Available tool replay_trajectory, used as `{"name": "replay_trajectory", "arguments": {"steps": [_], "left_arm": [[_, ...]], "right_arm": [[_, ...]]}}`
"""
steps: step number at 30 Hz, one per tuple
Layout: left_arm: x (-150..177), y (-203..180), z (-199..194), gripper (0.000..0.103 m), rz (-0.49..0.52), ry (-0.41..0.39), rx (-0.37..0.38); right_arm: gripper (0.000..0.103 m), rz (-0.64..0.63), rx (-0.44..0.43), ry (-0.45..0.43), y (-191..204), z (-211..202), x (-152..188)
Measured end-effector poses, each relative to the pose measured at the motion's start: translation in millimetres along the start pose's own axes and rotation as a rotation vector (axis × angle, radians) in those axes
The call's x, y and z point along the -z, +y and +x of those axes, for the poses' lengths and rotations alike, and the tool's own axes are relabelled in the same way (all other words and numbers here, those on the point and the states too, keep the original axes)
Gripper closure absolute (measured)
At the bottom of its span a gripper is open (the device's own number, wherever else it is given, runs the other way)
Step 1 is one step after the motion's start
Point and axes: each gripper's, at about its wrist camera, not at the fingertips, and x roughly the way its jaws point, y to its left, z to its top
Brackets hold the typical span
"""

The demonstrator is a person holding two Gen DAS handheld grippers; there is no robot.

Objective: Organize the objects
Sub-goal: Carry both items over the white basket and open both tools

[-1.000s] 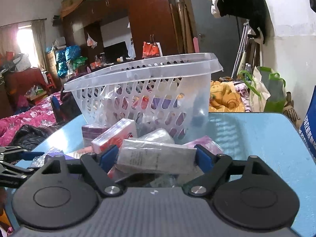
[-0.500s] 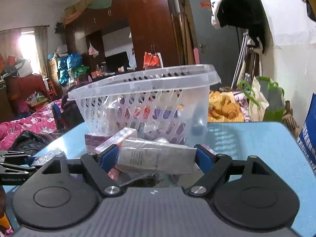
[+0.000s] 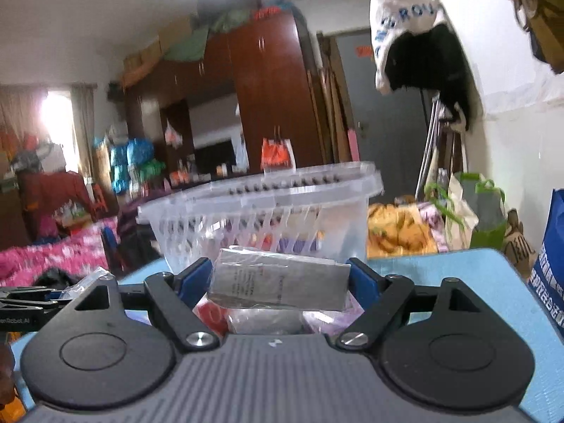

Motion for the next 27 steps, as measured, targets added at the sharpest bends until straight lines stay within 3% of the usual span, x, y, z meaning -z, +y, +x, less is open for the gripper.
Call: {"name": "replay_trajectory", "arguments": {"steps": [3, 7, 11, 14, 17, 19, 22, 23, 24, 25, 27], "left_arm": [[-22, -2, -7, 0.057, -0.029, -0.054, 0.04], [-60, -7, 6, 0.057, -0.049, -0.029, 0.09], [-103, -17, 41, 0.057, -0.052, -0.024, 0.069], [-129, -18, 86, 0.057, -0.075, 0.029, 0.056], [-141, -15, 128, 0.057, -0.103, 0.108, 0.059], [-142, -14, 142, 0.057, -0.102, 0.122, 0.035], [-140, -15, 155, 0.057, -0.081, 0.145, 0.003], [-138, -16, 157, 0.049, -0.069, 0.138, 0.0], [-137, -16, 158, 0.025, -0.055, 0.137, -0.007], [-137, -15, 159, 0.016, -0.051, 0.143, -0.017], [-135, -11, 151, 0.012, -0.048, 0.145, -0.044]], "right_arm": [[0.019, -0.005, -0.001, -0.034, 3, -6, -12], [0.019, 0.004, -0.048, -0.031, 11, -2, -47], [0.019, -0.017, -0.064, -0.024, 19, 22, -90], [0.019, -0.095, -0.012, -0.026, 26, 52, -112], [0.019, -0.191, 0.058, 0.038, 31, 90, -119], [0.019, -0.2, 0.079, 0.084, 28, 108, -117], [0.019, -0.172, 0.084, 0.081, 22, 116, -113], [0.018, -0.172, 0.069, 0.072, 21, 117, -111], [0.017, -0.176, 0.051, 0.073, 21, 117, -108], [0.011, -0.183, 0.054, 0.077, 22, 116, -108], [0.0, -0.177, 0.066, 0.069, 25, 105, -106]]}}
